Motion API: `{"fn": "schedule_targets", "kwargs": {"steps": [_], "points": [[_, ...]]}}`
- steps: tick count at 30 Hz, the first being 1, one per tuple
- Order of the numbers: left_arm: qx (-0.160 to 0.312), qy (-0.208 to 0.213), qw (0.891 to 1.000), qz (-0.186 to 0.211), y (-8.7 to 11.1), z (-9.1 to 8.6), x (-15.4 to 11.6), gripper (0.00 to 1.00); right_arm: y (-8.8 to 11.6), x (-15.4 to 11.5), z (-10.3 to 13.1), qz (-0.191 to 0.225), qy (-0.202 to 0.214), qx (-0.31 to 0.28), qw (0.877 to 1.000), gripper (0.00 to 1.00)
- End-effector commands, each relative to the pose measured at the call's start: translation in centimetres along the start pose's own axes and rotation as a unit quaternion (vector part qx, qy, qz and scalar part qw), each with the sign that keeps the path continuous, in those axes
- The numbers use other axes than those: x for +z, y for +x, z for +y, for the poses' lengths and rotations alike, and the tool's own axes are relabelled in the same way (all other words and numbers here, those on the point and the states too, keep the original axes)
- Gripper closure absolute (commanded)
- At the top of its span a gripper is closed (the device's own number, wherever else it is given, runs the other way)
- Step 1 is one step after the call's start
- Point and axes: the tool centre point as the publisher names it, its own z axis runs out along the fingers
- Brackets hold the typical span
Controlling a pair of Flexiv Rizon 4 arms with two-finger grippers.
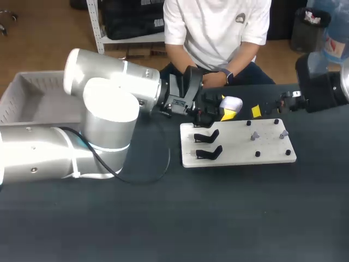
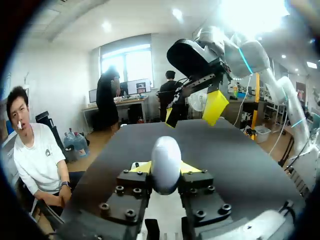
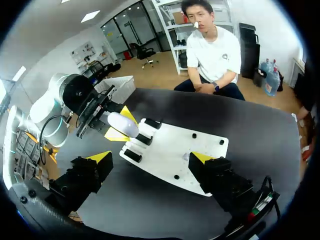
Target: Pick up each earbud case from the left stands, insert the matching earbuds, close the lid, and place the case in the box.
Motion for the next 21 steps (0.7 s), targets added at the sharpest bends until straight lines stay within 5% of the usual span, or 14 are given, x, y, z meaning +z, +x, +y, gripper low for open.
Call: {"fn": "schedule_targets", "kwargs": {"steps": [1, 21], "points": [[0.0, 0.01, 1.0, 0.001, -0.4, 0.8, 1.0, 1.0, 0.3, 0.5, 0.3, 0.001, -0.012, 0.0, 1.0, 0.0], [0.012, 0.026, 0.999, -0.027, -1.9, -1.6, 1.0, 1.0, -0.7, 1.5, -0.4, 0.012, -0.015, -0.008, 1.0, 0.0]]}}
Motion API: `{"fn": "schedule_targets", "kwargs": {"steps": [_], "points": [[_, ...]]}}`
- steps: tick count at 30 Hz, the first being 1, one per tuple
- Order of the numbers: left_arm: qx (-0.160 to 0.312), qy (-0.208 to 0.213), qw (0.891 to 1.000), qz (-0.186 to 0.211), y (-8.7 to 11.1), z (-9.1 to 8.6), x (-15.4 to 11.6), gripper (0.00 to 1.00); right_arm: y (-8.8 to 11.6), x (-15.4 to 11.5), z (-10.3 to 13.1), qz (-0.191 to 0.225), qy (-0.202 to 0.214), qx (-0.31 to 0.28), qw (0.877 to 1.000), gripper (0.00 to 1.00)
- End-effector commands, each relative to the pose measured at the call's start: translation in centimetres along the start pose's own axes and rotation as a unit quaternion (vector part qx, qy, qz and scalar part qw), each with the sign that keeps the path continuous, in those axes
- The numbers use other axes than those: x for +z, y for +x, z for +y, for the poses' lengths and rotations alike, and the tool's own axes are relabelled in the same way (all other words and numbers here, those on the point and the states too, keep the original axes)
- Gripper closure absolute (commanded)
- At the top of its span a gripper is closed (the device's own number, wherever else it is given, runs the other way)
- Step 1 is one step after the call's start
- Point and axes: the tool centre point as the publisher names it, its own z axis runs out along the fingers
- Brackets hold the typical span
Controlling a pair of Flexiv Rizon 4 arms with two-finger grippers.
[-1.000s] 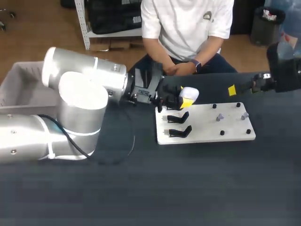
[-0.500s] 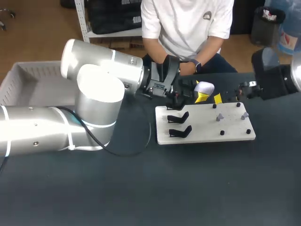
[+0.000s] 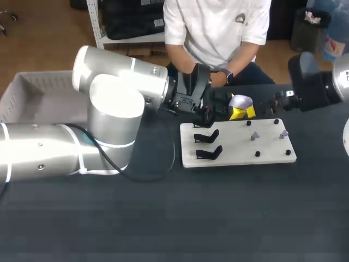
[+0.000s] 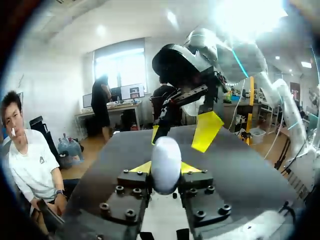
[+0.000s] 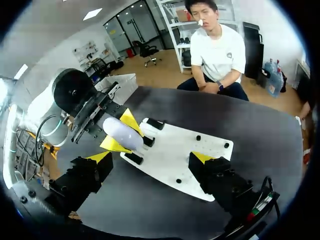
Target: Pick up each earbud case from the left stands, insert the matching earbuds, close the lid, and place the case in the box.
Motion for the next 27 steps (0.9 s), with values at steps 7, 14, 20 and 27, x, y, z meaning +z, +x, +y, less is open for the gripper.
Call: {"fn": "schedule_targets", "kwargs": {"steps": [7, 14, 20, 27], "points": [[0.006, 0.006, 1.0, -0.014, -0.4, -1.1, -0.2, 1.0, -0.3, 0.0, -0.6, 0.0, -0.001, 0.001, 1.0, 0.0], [0.011, 0.012, 1.0, -0.022, -0.6, -1.8, -0.3, 1.0, -0.7, -0.6, -0.8, -0.001, 0.011, -0.004, 1.0, 0.0], [-0.011, 0.004, 0.999, -0.047, -0.1, -2.1, -1.0, 1.0, -1.5, -1.6, -0.9, 0.005, 0.035, -0.02, 0.999, 0.0], [-0.039, -0.016, 0.993, -0.108, -0.8, -1.8, -2.6, 1.0, -1.3, -3.4, -1.8, 0.017, 0.082, -0.021, 0.996, 0.0]]}}
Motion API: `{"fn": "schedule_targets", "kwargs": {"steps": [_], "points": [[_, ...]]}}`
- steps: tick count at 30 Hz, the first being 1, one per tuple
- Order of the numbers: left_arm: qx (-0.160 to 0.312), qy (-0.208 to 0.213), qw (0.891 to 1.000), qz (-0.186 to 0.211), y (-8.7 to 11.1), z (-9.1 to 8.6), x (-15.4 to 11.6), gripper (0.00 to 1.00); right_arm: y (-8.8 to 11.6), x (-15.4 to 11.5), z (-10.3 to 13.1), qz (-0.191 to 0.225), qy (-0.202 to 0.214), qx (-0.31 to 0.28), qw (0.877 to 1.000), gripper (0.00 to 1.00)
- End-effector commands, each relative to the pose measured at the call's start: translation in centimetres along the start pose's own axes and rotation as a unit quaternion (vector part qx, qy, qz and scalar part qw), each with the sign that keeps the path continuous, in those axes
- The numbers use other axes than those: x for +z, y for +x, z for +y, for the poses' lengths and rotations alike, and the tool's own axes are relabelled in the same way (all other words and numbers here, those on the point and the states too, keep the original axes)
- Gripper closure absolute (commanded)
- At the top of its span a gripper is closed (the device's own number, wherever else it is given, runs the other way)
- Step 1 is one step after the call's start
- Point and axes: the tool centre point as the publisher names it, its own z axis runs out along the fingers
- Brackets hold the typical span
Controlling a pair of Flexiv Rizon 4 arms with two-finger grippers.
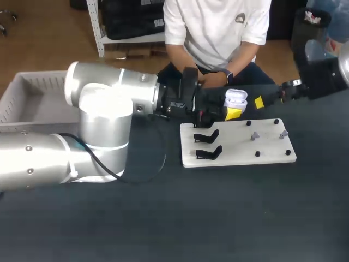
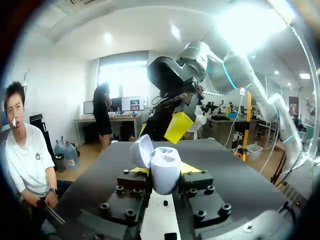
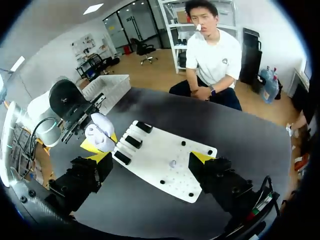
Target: Pick up each earbud case from the left stands, insert the matching earbuds, close the lid, and place the case in the box.
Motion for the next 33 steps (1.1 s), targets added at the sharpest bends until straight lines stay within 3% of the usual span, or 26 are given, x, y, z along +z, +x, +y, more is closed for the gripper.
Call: {"fn": "schedule_targets", "kwargs": {"steps": [1, 8, 22, 33], "points": [[-0.001, -0.02, 0.999, -0.036, -0.2, -0.8, -1.0, 1.0, 0.7, -1.6, 0.0, 0.011, 0.056, 0.003, 0.998, 0.0], [-0.001, -0.037, 0.997, -0.061, -0.9, -0.4, -1.5, 1.0, 2.3, -2.4, -1.7, 0.045, 0.104, -0.003, 0.994, 0.0], [-0.001, -0.052, 0.997, -0.051, -0.8, 0.4, -1.5, 1.0, 4.0, -3.3, -4.0, 0.087, 0.156, -0.025, 0.984, 0.0], [-0.001, -0.045, 0.998, -0.049, -0.9, 0.4, -1.4, 1.0, 4.0, -3.3, -4.0, 0.087, 0.156, -0.025, 0.984, 0.0]]}}
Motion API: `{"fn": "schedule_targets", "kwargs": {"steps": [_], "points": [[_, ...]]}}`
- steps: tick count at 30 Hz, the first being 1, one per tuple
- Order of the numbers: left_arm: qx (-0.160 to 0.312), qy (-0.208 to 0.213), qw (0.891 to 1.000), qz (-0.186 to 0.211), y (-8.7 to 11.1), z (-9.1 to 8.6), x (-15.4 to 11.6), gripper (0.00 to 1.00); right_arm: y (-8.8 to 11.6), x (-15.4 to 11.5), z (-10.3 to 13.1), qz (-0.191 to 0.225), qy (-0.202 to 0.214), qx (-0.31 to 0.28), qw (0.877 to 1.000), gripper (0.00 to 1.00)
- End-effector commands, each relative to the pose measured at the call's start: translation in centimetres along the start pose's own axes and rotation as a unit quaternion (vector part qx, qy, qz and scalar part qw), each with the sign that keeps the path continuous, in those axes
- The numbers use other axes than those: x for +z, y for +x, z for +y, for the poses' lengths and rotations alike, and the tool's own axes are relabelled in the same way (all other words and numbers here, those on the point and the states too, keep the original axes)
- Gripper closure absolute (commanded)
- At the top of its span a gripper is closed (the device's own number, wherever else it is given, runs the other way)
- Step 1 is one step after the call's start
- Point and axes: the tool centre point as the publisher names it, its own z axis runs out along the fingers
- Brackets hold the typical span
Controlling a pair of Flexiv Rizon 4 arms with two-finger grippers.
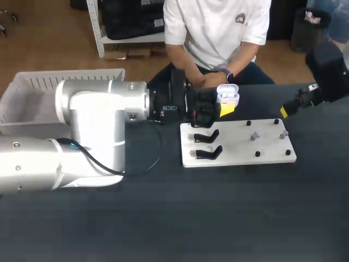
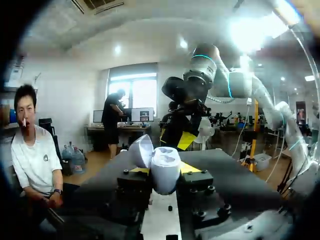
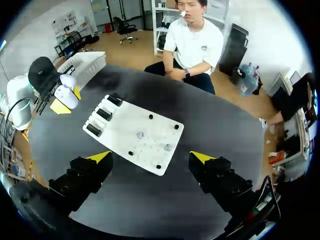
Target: Pick up each earbud case from the left stands, insert the matching earbuds, close the lid, and place the case in the box.
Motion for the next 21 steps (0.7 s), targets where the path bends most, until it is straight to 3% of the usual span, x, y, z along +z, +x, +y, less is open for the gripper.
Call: {"fn": "schedule_targets", "kwargs": {"steps": [1, 13, 21], "points": [[0.001, -0.002, 1.0, -0.003, 0.1, 0.0, 0.0, 1.0, 0.3, -0.1, 0.2, -0.003, 0.037, 0.001, 0.999, 0.0], [0.001, -0.002, 1.0, -0.003, 0.1, 0.0, 0.0, 1.0, 0.4, 0.4, 0.6, 0.012, 0.042, -0.008, 0.999, 0.0], [0.001, -0.002, 1.0, -0.003, 0.1, 0.0, 0.0, 1.0, 1.6, 2.3, 0.1, 0.038, 0.103, -0.021, 0.994, 0.0]]}}
